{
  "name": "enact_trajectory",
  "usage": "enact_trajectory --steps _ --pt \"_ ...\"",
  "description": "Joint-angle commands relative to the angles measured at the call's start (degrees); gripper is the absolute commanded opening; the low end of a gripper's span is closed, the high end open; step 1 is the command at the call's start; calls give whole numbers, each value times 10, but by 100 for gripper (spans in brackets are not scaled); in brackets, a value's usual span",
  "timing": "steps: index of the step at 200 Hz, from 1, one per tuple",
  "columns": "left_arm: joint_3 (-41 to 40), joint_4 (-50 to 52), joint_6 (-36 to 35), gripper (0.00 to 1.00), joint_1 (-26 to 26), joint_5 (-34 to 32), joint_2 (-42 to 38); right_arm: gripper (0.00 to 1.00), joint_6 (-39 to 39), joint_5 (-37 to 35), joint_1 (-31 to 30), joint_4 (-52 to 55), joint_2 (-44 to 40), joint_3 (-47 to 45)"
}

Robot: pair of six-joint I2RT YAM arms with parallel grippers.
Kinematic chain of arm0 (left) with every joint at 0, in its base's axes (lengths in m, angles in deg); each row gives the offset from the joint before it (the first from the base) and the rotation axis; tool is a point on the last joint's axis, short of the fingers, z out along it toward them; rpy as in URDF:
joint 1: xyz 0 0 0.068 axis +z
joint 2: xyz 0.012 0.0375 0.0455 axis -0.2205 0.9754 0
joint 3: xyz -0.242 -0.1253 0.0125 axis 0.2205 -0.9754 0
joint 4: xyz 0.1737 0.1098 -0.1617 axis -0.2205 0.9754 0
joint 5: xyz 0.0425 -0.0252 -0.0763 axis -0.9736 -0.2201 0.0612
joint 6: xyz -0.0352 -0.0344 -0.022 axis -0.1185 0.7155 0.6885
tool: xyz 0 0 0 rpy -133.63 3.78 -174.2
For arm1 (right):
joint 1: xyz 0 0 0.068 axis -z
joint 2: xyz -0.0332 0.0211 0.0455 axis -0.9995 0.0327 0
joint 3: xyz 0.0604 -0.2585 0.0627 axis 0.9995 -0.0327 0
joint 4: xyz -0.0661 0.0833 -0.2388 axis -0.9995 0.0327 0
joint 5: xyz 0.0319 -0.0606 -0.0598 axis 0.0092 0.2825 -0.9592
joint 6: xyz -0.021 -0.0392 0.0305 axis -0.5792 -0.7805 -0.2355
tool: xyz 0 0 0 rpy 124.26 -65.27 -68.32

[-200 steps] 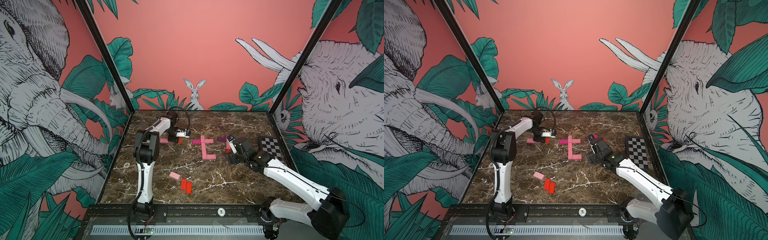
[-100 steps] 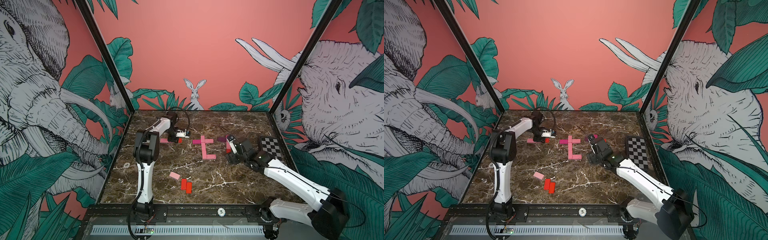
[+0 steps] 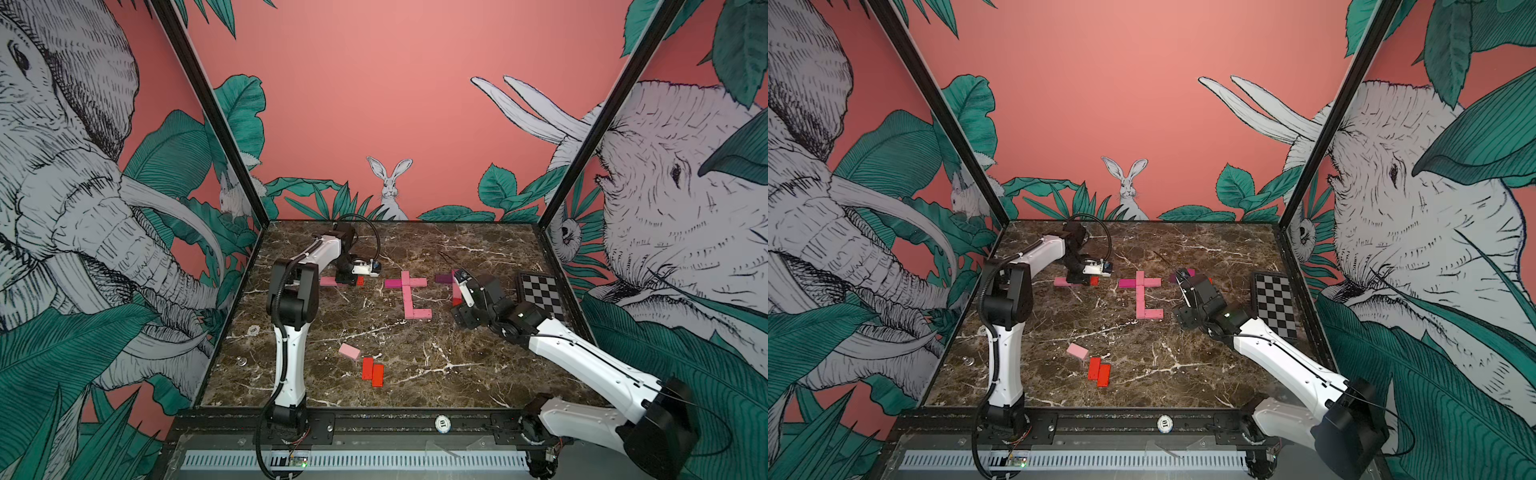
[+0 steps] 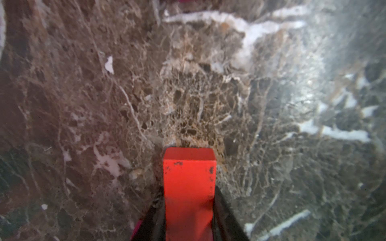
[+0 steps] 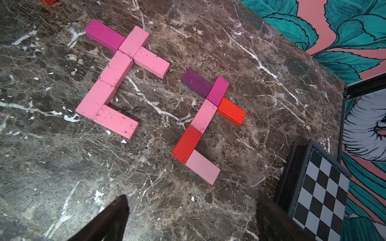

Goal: Assemble the letter t with building blocks
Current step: Assemble the building block at the center of the board.

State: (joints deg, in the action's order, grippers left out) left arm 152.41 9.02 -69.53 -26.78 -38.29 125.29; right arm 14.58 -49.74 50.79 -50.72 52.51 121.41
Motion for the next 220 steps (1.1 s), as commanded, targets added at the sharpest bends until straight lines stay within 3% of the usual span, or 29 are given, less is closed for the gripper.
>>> enact_trajectory --steps 1,121,220 --pt "-28 32 -21 15 4 -24 -4 93 3 -12 3 -5 -10 -3" --pt "-36 46 -24 17 5 -17 -7 93 5 -12 3 -7 -14 -6" --pt "-46 54 -27 27 5 -13 -11 93 5 -12 3 -6 -20 -6"
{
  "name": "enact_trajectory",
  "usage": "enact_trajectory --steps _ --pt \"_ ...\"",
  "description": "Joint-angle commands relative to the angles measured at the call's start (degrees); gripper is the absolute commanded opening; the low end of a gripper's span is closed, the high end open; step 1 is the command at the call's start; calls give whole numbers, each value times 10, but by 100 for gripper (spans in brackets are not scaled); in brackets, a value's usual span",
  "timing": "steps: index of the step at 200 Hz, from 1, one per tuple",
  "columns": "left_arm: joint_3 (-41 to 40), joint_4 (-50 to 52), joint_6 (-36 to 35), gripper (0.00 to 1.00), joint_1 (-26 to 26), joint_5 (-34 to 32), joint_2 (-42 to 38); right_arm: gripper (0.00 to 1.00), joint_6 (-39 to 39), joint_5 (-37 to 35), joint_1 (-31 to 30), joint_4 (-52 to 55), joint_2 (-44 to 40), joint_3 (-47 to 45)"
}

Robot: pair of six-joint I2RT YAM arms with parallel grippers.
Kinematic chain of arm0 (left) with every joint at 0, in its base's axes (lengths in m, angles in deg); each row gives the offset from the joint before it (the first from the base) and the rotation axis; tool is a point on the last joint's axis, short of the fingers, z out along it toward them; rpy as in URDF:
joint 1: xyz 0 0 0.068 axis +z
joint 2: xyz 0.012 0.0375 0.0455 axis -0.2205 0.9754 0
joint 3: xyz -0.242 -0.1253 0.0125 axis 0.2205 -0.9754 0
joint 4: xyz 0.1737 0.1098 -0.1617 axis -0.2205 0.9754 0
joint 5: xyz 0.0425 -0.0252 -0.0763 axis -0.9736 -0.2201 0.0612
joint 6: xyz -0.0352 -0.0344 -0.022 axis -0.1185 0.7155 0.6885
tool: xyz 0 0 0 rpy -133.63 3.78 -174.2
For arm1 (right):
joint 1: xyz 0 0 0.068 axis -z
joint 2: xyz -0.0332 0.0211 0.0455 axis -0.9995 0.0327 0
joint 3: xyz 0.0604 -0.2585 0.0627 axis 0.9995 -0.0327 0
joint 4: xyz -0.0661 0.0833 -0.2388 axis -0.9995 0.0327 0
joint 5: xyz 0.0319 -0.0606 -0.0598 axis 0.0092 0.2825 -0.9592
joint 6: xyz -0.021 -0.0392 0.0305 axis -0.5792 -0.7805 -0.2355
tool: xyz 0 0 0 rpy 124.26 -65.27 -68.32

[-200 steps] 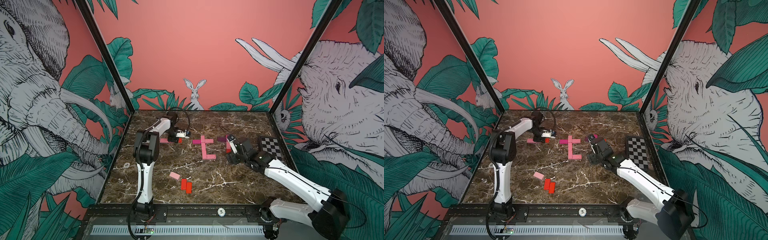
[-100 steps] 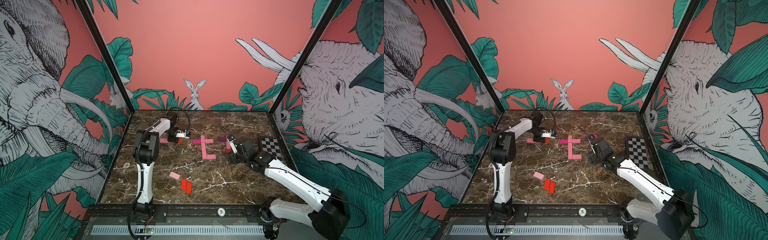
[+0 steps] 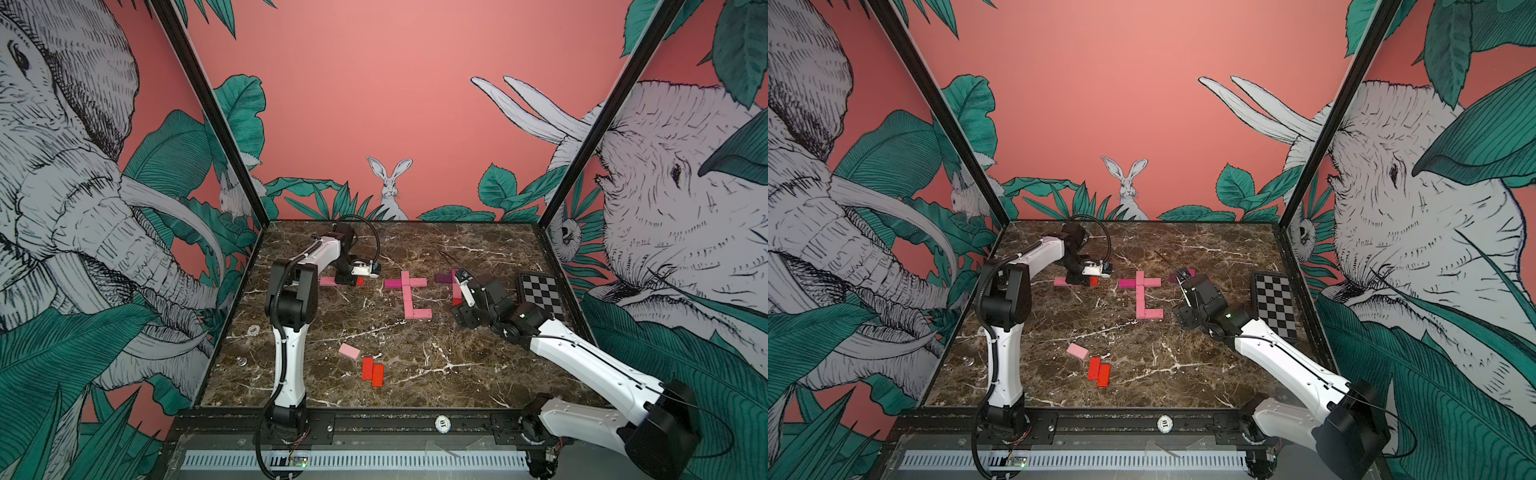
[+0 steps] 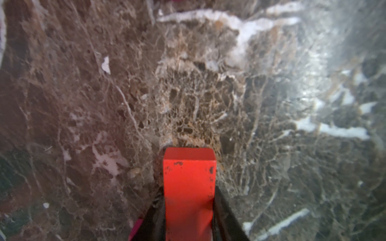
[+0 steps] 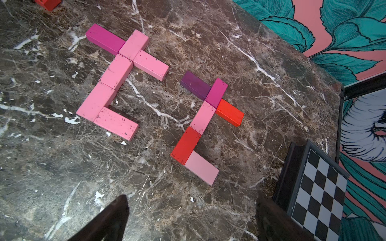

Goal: Assemble the letter t with building blocks
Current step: Assemble the building block at the center of the board.

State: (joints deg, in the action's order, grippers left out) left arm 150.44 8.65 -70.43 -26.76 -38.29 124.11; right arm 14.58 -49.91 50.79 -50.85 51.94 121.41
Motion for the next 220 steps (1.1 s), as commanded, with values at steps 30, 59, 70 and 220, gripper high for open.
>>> enact_trajectory --steps 30,59,70,220 --pt "-30 57 -20 31 5 -14 -1 93 5 -11 3 -5 -15 -7" --pt "-28 56 -20 42 6 -14 2 93 4 -9 3 -7 -16 -7" --pt "-28 54 -20 46 6 -15 3 93 4 -9 3 -7 -15 -7" --pt "-32 -26 42 63 5 -15 4 93 3 -9 3 -10 -17 -9"
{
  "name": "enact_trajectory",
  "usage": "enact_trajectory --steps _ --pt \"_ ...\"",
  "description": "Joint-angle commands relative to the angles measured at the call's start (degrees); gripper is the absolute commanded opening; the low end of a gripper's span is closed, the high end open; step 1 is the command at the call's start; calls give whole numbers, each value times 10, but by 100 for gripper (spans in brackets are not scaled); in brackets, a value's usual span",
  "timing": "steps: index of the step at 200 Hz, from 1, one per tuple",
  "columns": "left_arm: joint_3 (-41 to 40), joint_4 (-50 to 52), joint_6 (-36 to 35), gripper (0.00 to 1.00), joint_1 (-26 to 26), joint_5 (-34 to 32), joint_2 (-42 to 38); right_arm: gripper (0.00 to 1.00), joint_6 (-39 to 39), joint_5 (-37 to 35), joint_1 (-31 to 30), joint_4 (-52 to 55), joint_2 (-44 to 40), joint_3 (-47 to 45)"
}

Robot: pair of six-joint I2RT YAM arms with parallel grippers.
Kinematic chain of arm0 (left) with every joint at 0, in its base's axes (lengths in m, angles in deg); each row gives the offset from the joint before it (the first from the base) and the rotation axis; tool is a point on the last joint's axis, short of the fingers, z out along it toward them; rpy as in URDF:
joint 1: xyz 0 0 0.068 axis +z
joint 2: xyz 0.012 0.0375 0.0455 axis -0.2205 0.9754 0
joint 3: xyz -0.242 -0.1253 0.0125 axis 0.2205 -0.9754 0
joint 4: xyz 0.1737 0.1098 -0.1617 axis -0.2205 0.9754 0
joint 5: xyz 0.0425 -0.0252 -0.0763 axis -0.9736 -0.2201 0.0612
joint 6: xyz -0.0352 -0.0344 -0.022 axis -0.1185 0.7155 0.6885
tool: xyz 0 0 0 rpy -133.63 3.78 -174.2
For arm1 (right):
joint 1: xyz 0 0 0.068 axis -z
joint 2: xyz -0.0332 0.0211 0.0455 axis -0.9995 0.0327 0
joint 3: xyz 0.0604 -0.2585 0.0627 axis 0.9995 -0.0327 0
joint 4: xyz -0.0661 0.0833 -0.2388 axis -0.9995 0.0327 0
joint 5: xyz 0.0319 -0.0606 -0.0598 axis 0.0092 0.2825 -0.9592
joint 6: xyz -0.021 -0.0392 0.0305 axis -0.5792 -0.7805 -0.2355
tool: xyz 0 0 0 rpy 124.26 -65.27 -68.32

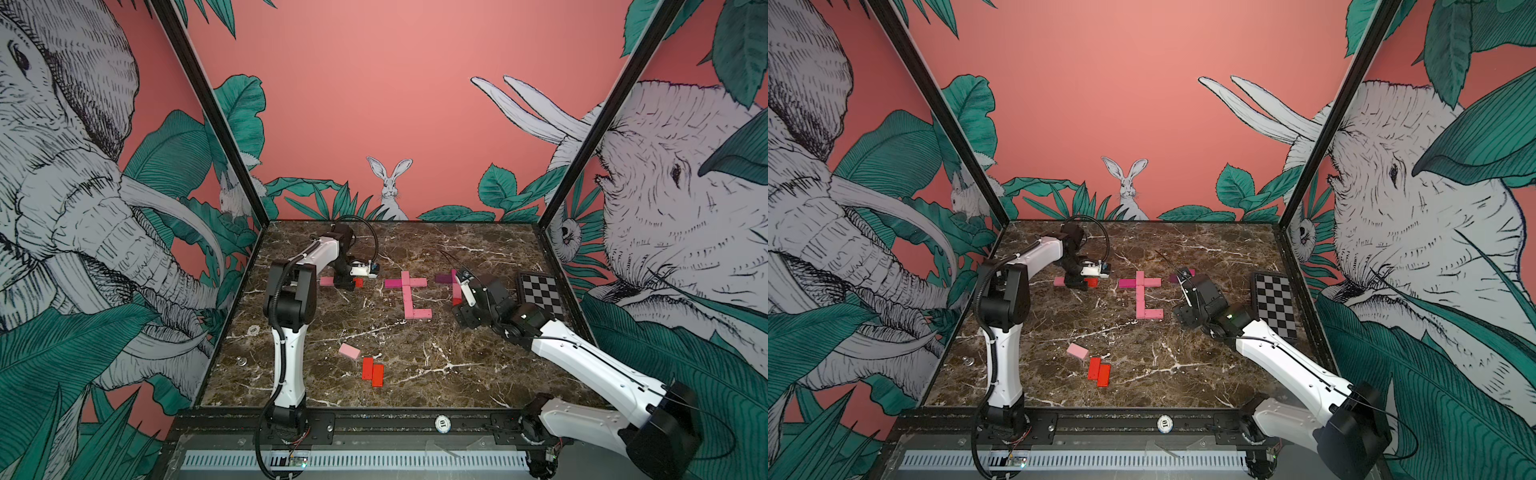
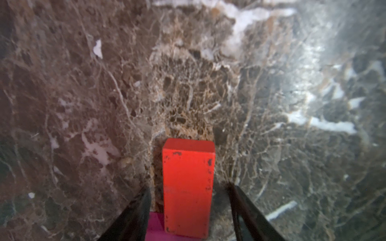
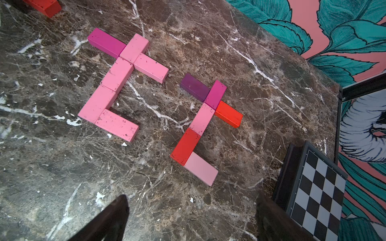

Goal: Assemble the letter t with building blocks
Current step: Assemble the building block at the center of the board.

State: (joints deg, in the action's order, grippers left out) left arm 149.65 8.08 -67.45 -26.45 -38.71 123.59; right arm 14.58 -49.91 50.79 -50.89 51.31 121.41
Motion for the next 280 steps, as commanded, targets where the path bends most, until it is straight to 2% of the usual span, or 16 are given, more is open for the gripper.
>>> enact_trajectory --steps 1,103,169,206,226,280 --pt "-24 -20 12 63 2 -11 9 93 3 -9 3 -9 -11 -9" --pt "-20 -53 39 56 2 -24 10 93 5 -8 3 -11 -10 -12" --pt "-29 -48 23 54 2 -27 5 93 4 -8 3 -11 -10 -12" --pt "-31 -30 11 63 2 -2 -4 93 4 -8 3 -12 -11 -13" --pt "-31 -20 7 64 2 9 -7 93 4 -7 3 -13 -11 -13" --pt "-30 9 -9 49 2 20 -6 93 5 -7 3 -13 -13 -15"
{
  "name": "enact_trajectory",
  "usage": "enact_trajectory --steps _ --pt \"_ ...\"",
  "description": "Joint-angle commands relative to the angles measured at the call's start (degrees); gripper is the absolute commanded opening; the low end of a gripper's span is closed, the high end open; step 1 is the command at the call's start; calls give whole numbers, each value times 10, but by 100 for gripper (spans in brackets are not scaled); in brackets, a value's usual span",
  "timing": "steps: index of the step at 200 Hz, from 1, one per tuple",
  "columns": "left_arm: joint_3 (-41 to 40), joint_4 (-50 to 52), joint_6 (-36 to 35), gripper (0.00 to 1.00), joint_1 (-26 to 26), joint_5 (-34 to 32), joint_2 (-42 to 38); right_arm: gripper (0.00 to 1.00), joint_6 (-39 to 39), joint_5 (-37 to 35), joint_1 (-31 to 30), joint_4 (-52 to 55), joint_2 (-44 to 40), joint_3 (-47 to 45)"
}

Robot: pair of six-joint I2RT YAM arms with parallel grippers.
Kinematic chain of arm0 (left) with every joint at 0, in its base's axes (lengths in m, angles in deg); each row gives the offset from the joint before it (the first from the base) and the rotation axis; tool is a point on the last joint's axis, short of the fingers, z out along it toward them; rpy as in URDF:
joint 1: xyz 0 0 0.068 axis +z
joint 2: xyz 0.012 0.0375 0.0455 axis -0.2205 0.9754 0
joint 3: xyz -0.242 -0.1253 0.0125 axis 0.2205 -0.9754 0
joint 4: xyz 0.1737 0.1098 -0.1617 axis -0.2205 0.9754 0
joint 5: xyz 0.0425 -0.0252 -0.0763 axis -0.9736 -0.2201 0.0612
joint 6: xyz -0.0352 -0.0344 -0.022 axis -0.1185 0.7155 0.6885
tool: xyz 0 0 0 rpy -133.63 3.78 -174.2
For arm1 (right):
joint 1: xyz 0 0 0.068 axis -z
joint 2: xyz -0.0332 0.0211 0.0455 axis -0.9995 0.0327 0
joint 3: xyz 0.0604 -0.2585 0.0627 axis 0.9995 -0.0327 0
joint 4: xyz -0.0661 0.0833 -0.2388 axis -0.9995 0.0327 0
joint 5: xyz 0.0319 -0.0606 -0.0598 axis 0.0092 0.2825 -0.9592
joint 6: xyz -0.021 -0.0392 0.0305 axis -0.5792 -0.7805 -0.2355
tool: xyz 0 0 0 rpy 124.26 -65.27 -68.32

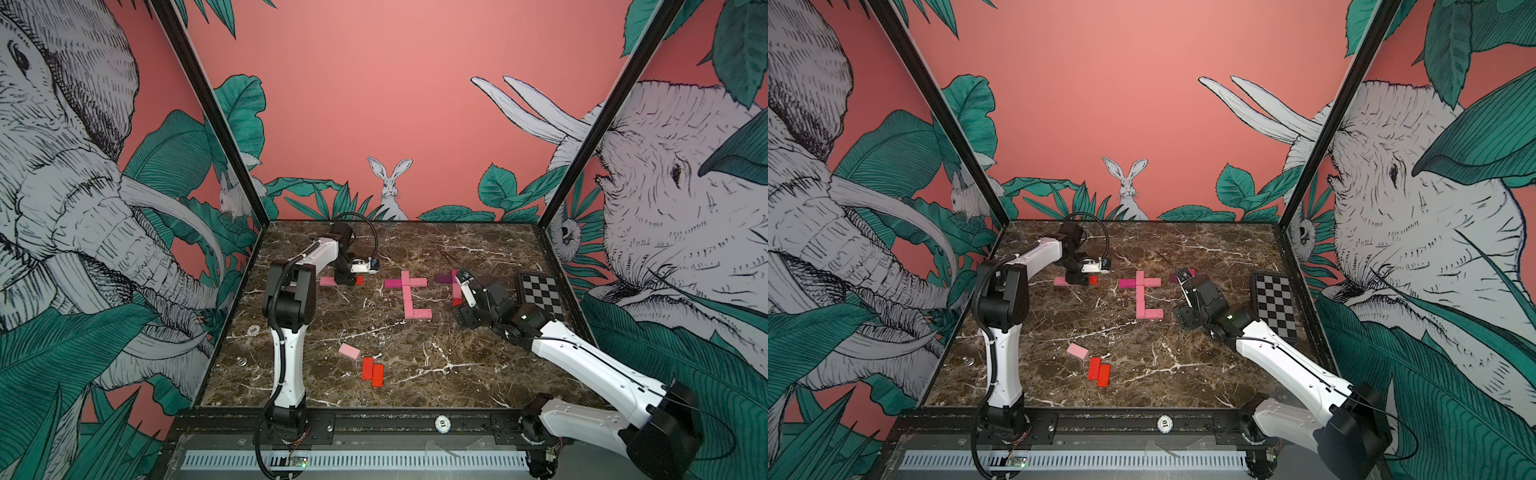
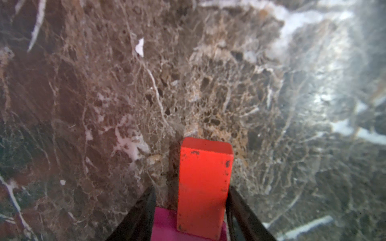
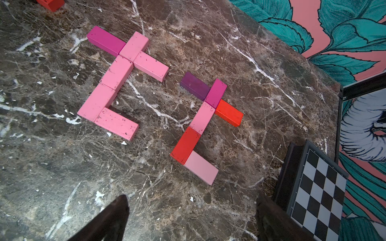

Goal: Assemble the letter t with building blocks
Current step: Assemble the building block at the center of the board.

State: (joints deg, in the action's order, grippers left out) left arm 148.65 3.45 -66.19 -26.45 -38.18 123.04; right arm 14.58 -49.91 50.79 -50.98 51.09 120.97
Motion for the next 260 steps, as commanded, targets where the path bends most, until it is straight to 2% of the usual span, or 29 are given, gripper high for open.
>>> enact_trajectory --steps 1,23,88,260 --pt "-20 56 -22 49 2 15 -1 93 5 -8 3 -12 -11 -10" --pt "-19 66 -27 44 2 17 0 93 5 -8 3 -12 -11 -10" --pt "-21 75 -32 41 2 15 0 93 5 -8 3 -14 -9 -10" --pt "-28 44 -39 40 2 -16 2 93 3 -7 3 -15 -9 -9"
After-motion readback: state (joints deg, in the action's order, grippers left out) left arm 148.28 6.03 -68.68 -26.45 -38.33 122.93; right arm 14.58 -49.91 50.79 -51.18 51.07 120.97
